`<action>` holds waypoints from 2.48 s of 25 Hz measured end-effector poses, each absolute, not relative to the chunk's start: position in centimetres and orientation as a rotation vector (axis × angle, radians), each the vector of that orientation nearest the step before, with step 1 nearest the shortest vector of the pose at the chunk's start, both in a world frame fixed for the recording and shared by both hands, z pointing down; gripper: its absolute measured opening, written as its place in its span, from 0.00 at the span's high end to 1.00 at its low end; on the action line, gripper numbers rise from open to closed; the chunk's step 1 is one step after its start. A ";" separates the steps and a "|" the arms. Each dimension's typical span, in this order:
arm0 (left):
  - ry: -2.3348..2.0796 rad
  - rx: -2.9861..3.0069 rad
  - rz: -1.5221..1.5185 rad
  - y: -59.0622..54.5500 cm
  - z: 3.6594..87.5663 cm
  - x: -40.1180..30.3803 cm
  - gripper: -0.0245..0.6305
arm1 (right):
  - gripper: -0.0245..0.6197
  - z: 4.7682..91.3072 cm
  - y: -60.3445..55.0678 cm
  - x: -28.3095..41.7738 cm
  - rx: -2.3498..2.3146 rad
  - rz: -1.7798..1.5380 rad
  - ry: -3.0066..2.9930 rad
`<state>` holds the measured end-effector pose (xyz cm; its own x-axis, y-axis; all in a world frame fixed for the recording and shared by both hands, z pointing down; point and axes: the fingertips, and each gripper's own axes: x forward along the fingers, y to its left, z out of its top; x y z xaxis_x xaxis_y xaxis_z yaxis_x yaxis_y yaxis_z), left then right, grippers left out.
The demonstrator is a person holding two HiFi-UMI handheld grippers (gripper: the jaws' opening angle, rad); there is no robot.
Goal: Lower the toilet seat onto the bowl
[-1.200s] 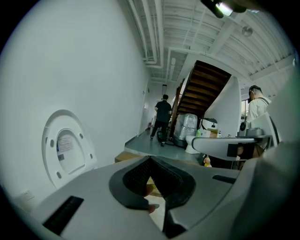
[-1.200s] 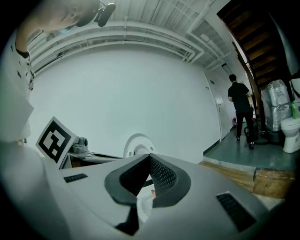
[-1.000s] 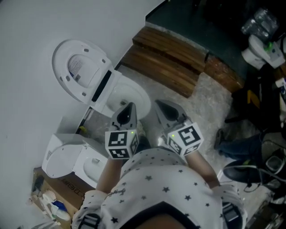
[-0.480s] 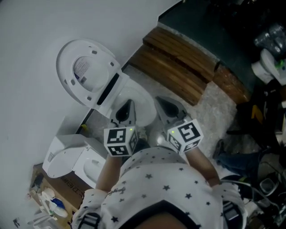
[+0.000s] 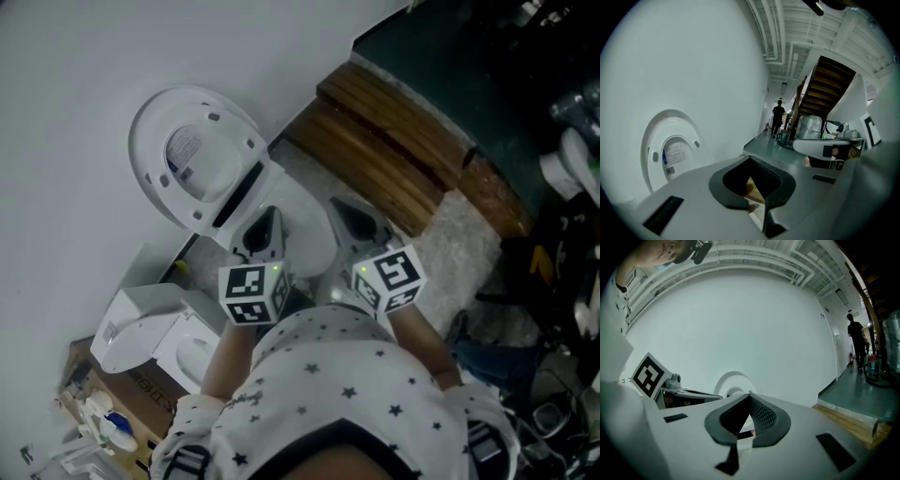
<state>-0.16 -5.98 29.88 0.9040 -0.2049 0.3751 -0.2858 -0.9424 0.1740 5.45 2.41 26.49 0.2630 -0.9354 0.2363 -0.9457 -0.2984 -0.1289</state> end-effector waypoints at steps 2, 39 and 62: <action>-0.392 2.834 0.523 -7.1 30.0 0.2 0.96 | 0.95 26.6 1.2 6.1 2.456 0.423 -1.847; -1.078 2.584 0.451 -28.4 31.0 -3.6 0.96 | 0.95 27.6 -22.3 8.9 2.032 0.457 -2.252; -1.431 2.353 0.401 -34.5 32.5 -4.8 0.96 | 0.95 30.5 -31.3 9.8 1.661 0.473 -2.434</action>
